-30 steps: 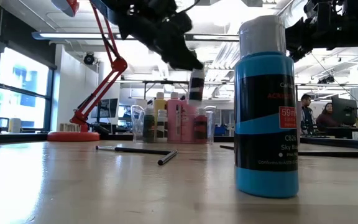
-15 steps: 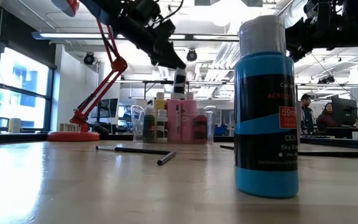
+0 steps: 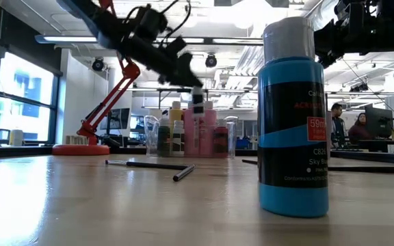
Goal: Pick & Place Paint Supplies
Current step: Put the small white paint bottle into the transparent bin
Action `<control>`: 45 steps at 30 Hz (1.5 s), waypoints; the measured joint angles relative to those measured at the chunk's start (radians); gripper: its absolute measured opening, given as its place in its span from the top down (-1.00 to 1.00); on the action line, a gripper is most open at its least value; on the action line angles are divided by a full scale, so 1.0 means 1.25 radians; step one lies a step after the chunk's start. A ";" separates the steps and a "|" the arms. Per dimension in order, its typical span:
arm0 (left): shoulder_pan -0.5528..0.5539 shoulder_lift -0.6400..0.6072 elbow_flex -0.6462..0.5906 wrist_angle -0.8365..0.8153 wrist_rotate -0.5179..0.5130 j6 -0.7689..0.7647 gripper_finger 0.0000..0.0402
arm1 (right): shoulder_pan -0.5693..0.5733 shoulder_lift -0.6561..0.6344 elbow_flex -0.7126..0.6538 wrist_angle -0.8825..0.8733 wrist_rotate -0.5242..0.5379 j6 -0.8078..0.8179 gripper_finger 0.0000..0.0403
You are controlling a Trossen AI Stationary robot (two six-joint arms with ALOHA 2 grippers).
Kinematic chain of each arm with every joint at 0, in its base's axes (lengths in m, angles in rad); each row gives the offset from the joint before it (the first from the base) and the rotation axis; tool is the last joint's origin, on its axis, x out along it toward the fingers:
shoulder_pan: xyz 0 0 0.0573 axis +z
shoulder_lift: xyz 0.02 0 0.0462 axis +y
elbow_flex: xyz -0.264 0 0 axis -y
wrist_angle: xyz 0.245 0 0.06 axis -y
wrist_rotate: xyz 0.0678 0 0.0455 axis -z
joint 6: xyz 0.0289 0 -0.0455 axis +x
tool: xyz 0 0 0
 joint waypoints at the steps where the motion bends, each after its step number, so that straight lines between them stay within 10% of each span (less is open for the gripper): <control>1: 0.001 0.000 -0.018 0.015 -0.024 -0.010 0.39 | 0.000 0.000 0.000 0.000 -0.001 0.000 0.98; 10: -0.016 0.007 -0.075 0.083 -0.159 -0.076 0.39 | 0.000 0.000 0.000 0.002 0.001 0.000 0.98; 45: -0.042 0.108 -0.074 0.024 -0.246 -0.206 0.37 | 0.000 0.000 0.000 0.003 -0.001 0.000 0.98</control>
